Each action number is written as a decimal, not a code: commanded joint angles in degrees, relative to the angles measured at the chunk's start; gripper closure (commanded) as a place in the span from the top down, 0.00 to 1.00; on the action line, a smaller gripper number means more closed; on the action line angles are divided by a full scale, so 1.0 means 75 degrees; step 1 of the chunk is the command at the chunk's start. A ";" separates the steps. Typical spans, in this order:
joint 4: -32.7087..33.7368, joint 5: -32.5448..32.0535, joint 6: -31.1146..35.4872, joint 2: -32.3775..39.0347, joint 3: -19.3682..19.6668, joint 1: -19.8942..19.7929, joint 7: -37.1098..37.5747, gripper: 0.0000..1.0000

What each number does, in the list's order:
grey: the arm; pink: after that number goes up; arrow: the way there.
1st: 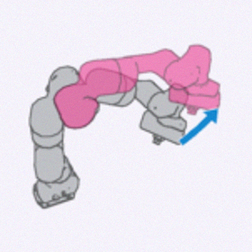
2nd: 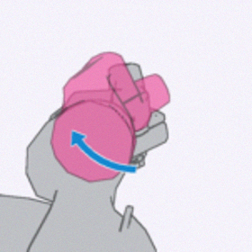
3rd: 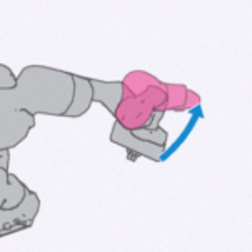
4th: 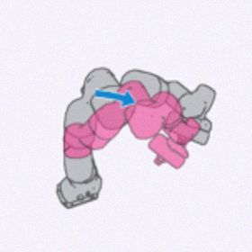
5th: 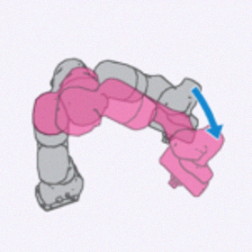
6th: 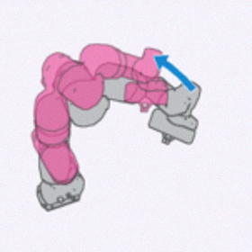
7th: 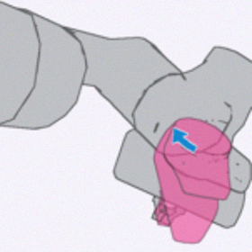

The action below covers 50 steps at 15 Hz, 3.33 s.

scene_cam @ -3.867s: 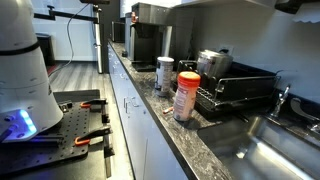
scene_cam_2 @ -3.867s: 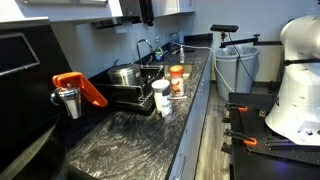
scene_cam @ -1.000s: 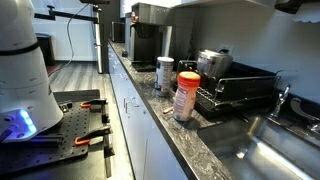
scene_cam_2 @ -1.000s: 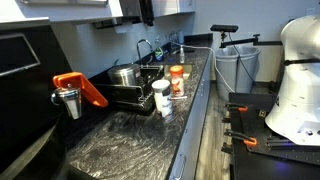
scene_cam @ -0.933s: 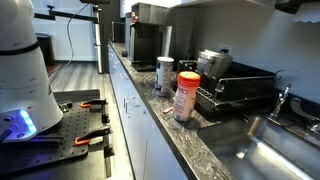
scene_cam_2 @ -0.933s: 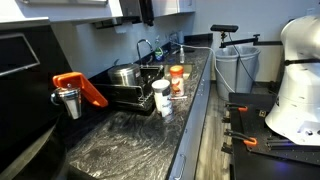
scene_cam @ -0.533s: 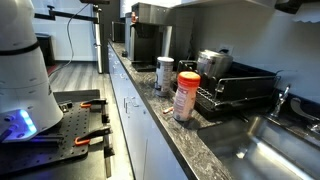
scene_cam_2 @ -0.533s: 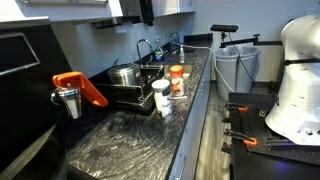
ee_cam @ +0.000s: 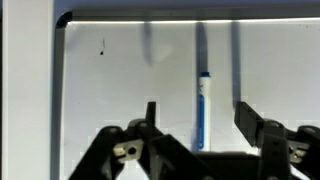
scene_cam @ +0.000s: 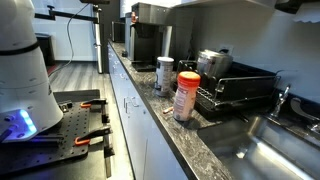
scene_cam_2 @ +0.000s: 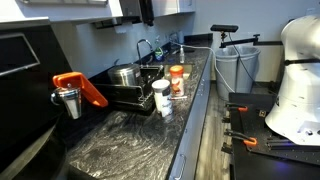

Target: Put the marker in the cabinet

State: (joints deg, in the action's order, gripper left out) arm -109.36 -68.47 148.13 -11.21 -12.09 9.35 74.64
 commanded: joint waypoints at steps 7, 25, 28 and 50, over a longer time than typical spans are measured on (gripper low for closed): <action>-0.1029 0.1651 0.0291 -0.0632 -0.0041 0.0250 -0.1615 1.00; -0.2353 0.7307 -0.1875 -0.0614 -0.0714 0.0480 -0.7297 1.00; -0.2336 0.7463 -0.2275 -0.0582 -0.0843 0.0542 -0.7634 1.00; -0.2651 0.8441 -0.3132 -0.0609 -0.0760 0.0734 -0.8937 1.00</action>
State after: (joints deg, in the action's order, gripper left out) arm -127.54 -5.30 124.11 -15.44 -17.78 14.75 7.13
